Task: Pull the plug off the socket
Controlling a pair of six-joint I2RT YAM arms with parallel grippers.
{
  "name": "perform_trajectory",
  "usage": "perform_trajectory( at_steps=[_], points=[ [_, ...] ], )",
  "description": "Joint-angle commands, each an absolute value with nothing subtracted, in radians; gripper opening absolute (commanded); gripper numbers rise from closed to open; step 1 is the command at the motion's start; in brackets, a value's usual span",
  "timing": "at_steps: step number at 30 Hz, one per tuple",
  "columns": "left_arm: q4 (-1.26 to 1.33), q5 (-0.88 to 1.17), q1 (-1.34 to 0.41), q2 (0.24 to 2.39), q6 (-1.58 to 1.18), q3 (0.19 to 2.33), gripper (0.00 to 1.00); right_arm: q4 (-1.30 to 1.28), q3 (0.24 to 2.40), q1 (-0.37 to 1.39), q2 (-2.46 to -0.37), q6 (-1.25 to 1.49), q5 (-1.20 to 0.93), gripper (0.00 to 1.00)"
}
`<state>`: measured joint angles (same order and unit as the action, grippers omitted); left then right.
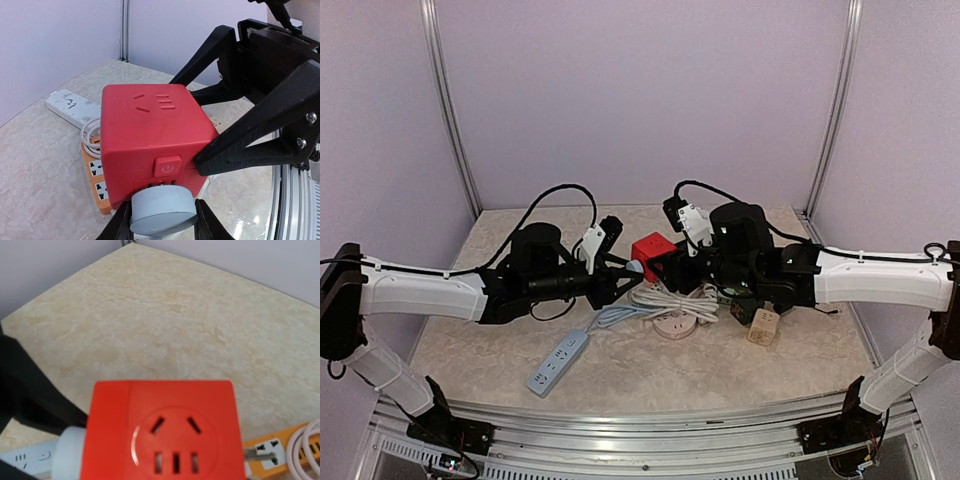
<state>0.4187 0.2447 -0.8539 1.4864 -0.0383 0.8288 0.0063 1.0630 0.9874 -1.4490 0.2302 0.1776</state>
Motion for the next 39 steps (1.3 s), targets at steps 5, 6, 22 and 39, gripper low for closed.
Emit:
perform_trajectory(
  at_steps=[5,6,22,39],
  points=[
    [0.4,0.044,-0.904,1.466,-0.021,0.823,0.0,-0.085,1.174,0.982,-1.452,0.263,0.419,0.0],
    [0.4,0.03,-0.911,1.468,-0.017,0.825,0.0,-0.105,1.186,0.983,-1.46,0.271,0.442,0.0],
    [0.376,0.055,-0.908,1.476,-0.015,0.843,0.0,-0.138,1.19,0.982,-1.464,0.31,0.522,0.0],
    [0.27,0.251,-0.681,1.511,-0.258,0.809,0.03,0.205,0.962,0.947,-1.255,0.267,0.216,0.0]
  ],
)
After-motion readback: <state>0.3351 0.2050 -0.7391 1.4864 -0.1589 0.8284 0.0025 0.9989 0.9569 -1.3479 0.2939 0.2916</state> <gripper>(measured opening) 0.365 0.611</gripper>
